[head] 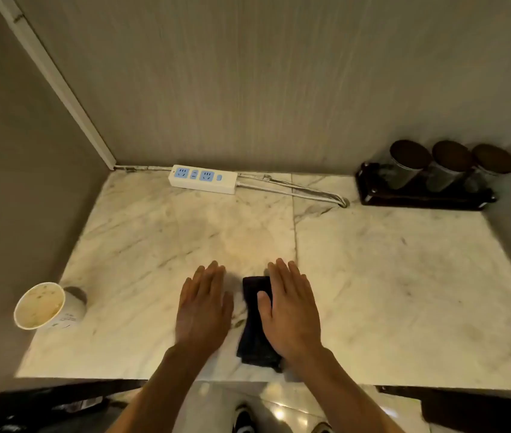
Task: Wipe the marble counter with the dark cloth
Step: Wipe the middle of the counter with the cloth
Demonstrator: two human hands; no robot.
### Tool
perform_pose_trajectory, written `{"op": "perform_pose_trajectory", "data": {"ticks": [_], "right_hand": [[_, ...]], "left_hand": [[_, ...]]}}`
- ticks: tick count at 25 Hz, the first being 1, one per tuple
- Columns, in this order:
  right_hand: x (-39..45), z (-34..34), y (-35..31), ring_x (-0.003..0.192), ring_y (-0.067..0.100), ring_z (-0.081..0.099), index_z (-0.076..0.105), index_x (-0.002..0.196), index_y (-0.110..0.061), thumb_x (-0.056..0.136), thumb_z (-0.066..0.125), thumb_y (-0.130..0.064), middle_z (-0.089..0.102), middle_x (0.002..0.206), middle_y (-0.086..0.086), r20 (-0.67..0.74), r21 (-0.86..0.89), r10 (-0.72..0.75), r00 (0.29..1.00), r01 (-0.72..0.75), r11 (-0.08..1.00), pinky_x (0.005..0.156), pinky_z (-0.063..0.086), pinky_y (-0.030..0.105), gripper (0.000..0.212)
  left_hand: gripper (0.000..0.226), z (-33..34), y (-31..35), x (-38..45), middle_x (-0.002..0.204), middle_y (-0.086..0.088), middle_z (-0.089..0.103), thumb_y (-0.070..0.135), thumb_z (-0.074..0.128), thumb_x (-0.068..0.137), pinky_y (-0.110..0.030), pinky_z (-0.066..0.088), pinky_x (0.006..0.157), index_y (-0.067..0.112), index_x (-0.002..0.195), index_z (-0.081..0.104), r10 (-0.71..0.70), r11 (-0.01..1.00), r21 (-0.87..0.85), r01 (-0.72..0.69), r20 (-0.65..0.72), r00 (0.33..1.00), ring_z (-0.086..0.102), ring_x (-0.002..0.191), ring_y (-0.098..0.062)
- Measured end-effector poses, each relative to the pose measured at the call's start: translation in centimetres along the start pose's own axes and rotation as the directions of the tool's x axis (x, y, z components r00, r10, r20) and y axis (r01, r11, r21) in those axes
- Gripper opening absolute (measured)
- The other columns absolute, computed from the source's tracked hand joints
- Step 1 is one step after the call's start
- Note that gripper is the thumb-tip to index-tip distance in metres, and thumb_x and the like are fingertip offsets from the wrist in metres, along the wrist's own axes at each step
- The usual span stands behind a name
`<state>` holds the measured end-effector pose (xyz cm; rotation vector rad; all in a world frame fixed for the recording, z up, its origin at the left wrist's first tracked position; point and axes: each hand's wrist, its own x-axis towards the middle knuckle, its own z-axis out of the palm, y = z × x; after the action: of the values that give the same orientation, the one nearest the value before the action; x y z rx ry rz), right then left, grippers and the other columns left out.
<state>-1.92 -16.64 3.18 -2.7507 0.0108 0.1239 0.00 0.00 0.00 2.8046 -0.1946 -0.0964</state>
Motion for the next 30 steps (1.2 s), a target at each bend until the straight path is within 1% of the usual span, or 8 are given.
{"op": "perform_pose_trajectory", "data": {"ticks": [1, 5, 8, 14, 17, 22, 26, 30], "right_hand": [[0.0, 0.9, -0.4, 0.146, 0.024, 0.013, 0.025, 0.148, -0.015, 0.091, 0.004, -0.054, 0.023, 0.157, 0.006, 0.013, 0.015, 0.023, 1.000, -0.023, 1.000, 0.117, 0.007, 0.038, 0.072], [-0.4, 4.9, -1.2, 0.137, 0.030, 0.036, 0.041, 0.141, -0.011, 0.092, 0.029, -0.048, 0.042, 0.148, 0.011, -0.032, -0.022, 0.050, 0.998, -0.050, 0.998, 0.112, 0.027, 0.046, 0.063], [-0.9, 6.4, -1.7, 0.137, 0.031, 0.036, 0.040, 0.142, -0.008, 0.090, 0.034, -0.048, 0.041, 0.148, 0.015, -0.053, -0.019, 0.119, 0.992, -0.120, 0.993, 0.109, 0.035, 0.048, 0.065], [-2.9, 7.7, -1.2, 0.140, 0.028, 0.031, 0.032, 0.145, -0.008, 0.089, 0.032, -0.034, 0.034, 0.152, 0.013, -0.065, -0.056, 0.134, 0.989, -0.138, 0.989, 0.108, 0.021, 0.042, 0.062], [-4.5, 7.6, 0.3, 0.141, 0.025, 0.027, 0.033, 0.144, -0.007, 0.086, 0.040, -0.032, 0.032, 0.152, 0.012, -0.065, -0.061, 0.067, 0.996, -0.071, 0.996, 0.109, 0.021, 0.043, 0.064], [-6.9, 6.3, 4.8, 0.144, 0.022, 0.022, 0.030, 0.147, -0.011, 0.091, 0.042, -0.035, 0.026, 0.156, 0.007, -0.015, -0.102, -0.104, 0.995, 0.101, 0.990, 0.110, 0.023, 0.042, 0.062], [-6.8, 4.4, 8.3, 0.144, 0.019, 0.019, 0.032, 0.147, -0.013, 0.092, 0.042, -0.037, 0.024, 0.156, 0.004, 0.090, -0.191, -0.267, 0.959, 0.280, 0.941, 0.108, 0.024, 0.041, 0.061], [-5.5, 3.2, 10.4, 0.146, 0.017, 0.013, 0.025, 0.149, -0.015, 0.093, 0.040, -0.038, 0.021, 0.158, 0.002, 0.180, -0.221, -0.366, 0.913, 0.400, 0.889, 0.112, 0.016, 0.041, 0.063]], "left_hand": [[0.052, 0.5, -0.3, -0.3, 0.147, -0.011, 0.042, 0.036, 0.028, 0.094, -0.047, 0.026, 0.113, 0.013, 0.139, 0.039, -0.023, 1.000, -0.011, 0.023, 0.020, 1.000, 0.033, 0.137, -0.029], [0.052, 2.6, -1.0, -1.7, 0.140, -0.015, 0.050, 0.032, 0.028, 0.092, -0.049, 0.031, 0.109, 0.009, 0.133, 0.049, -0.009, 0.999, 0.042, 0.009, 0.004, 1.000, 0.041, 0.133, -0.031], [0.051, 2.9, -0.9, -2.0, 0.139, -0.011, 0.051, 0.031, 0.027, 0.092, -0.048, 0.028, 0.110, 0.010, 0.132, 0.050, -0.033, 0.998, 0.048, 0.034, -0.012, 0.999, 0.039, 0.134, -0.028], [0.049, 3.8, -0.7, -3.0, 0.135, -0.014, 0.054, 0.027, 0.032, 0.091, -0.043, 0.020, 0.110, 0.006, 0.131, 0.050, 0.021, 0.998, 0.055, -0.020, -0.025, 0.999, 0.044, 0.130, -0.030], [0.048, 3.9, 0.6, -3.2, 0.134, -0.016, 0.055, 0.025, 0.032, 0.091, -0.045, 0.021, 0.108, 0.003, 0.130, 0.051, 0.035, 0.998, 0.046, -0.034, -0.015, 0.999, 0.045, 0.129, -0.032], [0.050, 4.7, 3.0, -3.4, 0.133, -0.016, 0.055, 0.029, 0.020, 0.097, -0.046, 0.020, 0.110, 0.005, 0.130, 0.050, 0.053, 0.998, 0.037, -0.053, 0.002, 0.999, 0.041, 0.131, -0.031], [0.048, 5.4, 4.7, -3.1, 0.138, -0.014, 0.052, 0.027, 0.031, 0.093, -0.049, 0.026, 0.111, 0.006, 0.133, 0.048, 0.056, 0.998, 0.027, -0.056, 0.006, 0.998, 0.039, 0.133, -0.029], [0.051, 5.8, 5.6, -2.5, 0.141, -0.013, 0.049, 0.030, 0.023, 0.096, -0.051, 0.030, 0.109, 0.006, 0.134, 0.047, 0.053, 0.999, 0.009, -0.054, 0.027, 0.998, 0.038, 0.134, -0.029]]}}
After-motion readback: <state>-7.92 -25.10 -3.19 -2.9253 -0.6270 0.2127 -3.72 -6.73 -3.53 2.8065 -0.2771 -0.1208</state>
